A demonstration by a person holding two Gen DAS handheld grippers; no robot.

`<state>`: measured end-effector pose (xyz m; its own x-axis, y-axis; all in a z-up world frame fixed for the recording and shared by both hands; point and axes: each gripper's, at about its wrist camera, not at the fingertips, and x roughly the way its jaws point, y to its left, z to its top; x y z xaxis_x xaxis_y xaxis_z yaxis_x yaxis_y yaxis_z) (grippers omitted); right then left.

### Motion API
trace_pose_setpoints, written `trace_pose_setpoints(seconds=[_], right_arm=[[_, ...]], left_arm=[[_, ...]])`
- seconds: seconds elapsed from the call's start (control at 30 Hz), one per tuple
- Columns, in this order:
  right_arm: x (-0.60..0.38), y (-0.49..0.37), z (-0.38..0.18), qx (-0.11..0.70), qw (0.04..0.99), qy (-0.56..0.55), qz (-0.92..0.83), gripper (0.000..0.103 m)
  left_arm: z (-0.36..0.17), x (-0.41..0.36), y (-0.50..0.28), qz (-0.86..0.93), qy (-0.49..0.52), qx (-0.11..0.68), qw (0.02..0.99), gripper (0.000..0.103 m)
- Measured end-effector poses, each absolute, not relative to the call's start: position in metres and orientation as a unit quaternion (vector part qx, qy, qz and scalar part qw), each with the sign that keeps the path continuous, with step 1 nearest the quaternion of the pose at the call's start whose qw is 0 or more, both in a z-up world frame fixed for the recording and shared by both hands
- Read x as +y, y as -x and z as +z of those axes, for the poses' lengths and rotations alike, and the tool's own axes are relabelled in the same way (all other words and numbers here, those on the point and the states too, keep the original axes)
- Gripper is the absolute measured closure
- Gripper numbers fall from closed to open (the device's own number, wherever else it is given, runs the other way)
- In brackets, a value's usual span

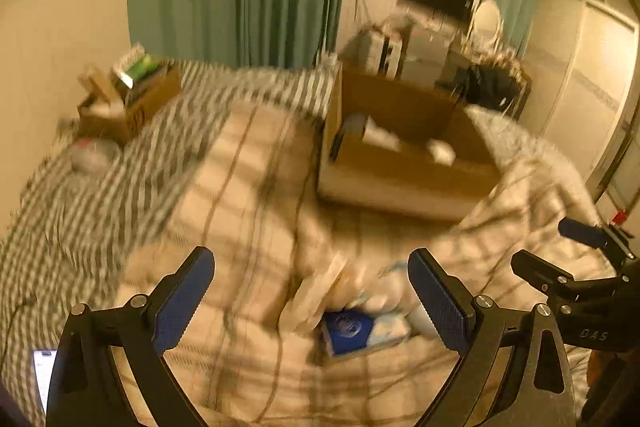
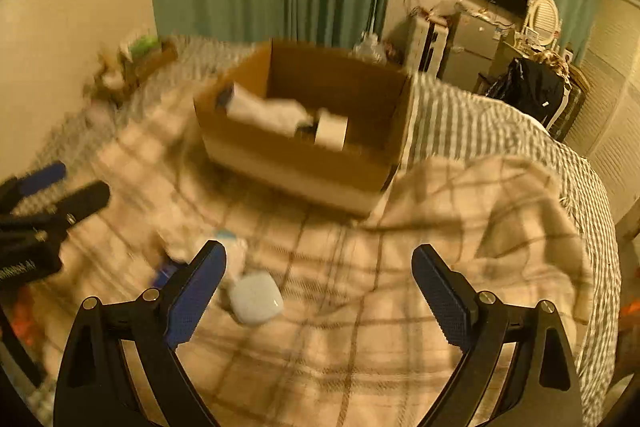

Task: Organize objects
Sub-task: 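Grasp the blue tissue pack with the left tool while the right tool grasps the white earbud case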

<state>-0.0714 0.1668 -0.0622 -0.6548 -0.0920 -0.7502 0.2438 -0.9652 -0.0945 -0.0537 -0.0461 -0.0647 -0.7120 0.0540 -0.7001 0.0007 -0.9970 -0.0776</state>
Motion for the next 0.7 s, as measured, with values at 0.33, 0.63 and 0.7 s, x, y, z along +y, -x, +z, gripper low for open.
trace_pose_setpoints(seconds=[0.33,0.63,0.7], right_arm=[[0.138,0.094,-0.142,0.102,0.144,-0.485,-0.856,0.015],[0.124,0.103,-0.171,0.111,0.17,-0.523,-0.828,0.042],[0.122,0.102,-0.174,0.113,0.179,-0.528,-0.823,0.053]], left_arm=[[-0.115,-0.037,0.062,0.9,0.435,0.019,0.01,0.003],[-0.131,-0.035,0.064,0.888,0.459,0.02,0.017,0.003],[-0.132,-0.032,0.061,0.886,0.463,0.024,0.024,0.003]])
